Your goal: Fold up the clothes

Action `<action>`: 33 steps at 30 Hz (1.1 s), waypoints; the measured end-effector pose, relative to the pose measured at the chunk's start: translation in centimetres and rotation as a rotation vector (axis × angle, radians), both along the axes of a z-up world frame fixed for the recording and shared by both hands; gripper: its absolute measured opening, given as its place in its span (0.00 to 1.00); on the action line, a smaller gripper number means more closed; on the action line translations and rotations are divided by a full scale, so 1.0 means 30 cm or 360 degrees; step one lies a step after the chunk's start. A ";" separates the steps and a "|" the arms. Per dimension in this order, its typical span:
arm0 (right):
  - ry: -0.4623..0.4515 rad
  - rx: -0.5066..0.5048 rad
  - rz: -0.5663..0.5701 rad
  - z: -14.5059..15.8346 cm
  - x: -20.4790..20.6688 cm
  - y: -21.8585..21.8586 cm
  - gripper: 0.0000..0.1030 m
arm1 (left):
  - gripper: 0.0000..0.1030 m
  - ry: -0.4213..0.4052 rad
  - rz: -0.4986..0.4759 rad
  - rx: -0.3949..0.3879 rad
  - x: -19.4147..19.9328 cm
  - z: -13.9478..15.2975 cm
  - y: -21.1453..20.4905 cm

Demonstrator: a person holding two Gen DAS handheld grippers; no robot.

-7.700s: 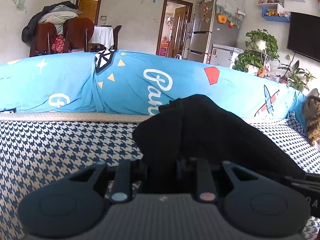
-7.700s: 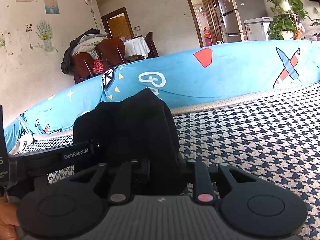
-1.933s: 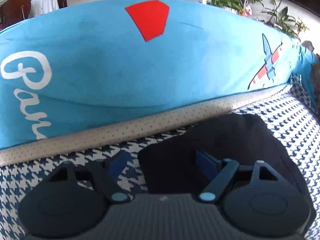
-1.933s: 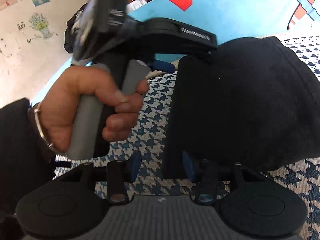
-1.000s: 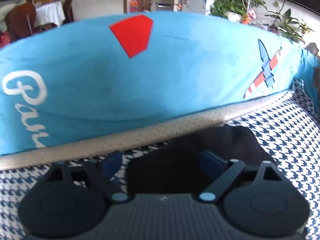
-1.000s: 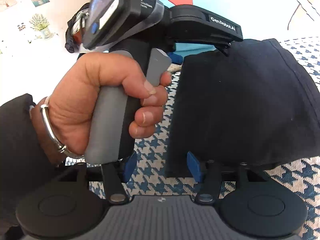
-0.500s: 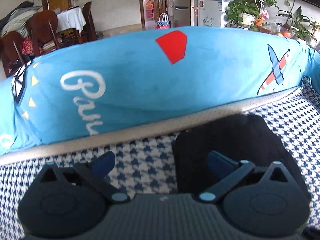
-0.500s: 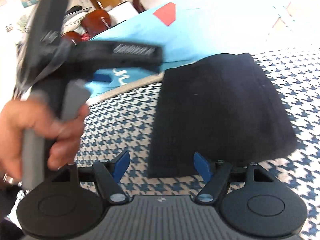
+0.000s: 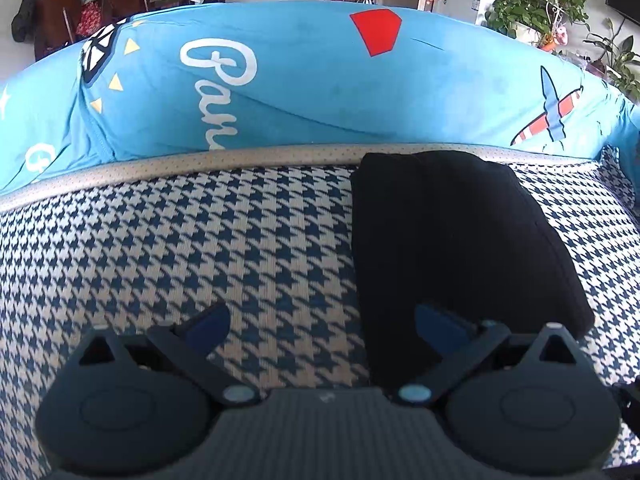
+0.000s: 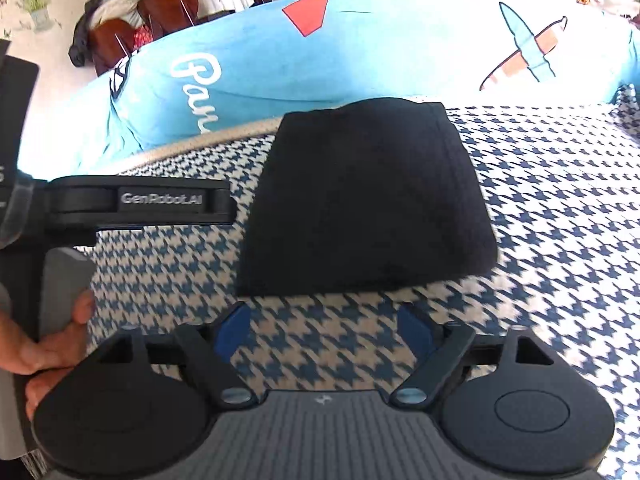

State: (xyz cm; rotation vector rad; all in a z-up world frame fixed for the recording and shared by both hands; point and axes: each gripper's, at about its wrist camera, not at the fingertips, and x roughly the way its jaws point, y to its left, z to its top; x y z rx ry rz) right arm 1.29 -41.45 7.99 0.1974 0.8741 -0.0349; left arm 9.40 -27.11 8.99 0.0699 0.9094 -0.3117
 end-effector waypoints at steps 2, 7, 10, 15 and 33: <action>0.0016 -0.0036 -0.0009 0.007 -0.024 0.002 0.87 | 1.00 0.0018 0.0018 -0.0004 -0.025 0.001 0.006; 0.0033 -0.0025 -0.0056 0.026 -0.082 -0.020 0.88 | 1.00 -0.0004 0.0021 0.0040 -0.099 0.012 0.007; 0.0052 0.0012 -0.0132 0.029 -0.109 -0.046 0.88 | 1.00 -0.0053 -0.0013 0.0091 -0.150 0.024 0.003; 0.0076 0.0033 -0.0243 0.034 -0.144 -0.083 0.88 | 1.00 -0.0078 -0.0044 0.0123 -0.219 0.027 0.004; 0.0020 -0.0022 -0.0249 0.051 -0.251 -0.077 0.88 | 1.00 -0.0157 -0.0038 0.0182 -0.373 0.068 0.047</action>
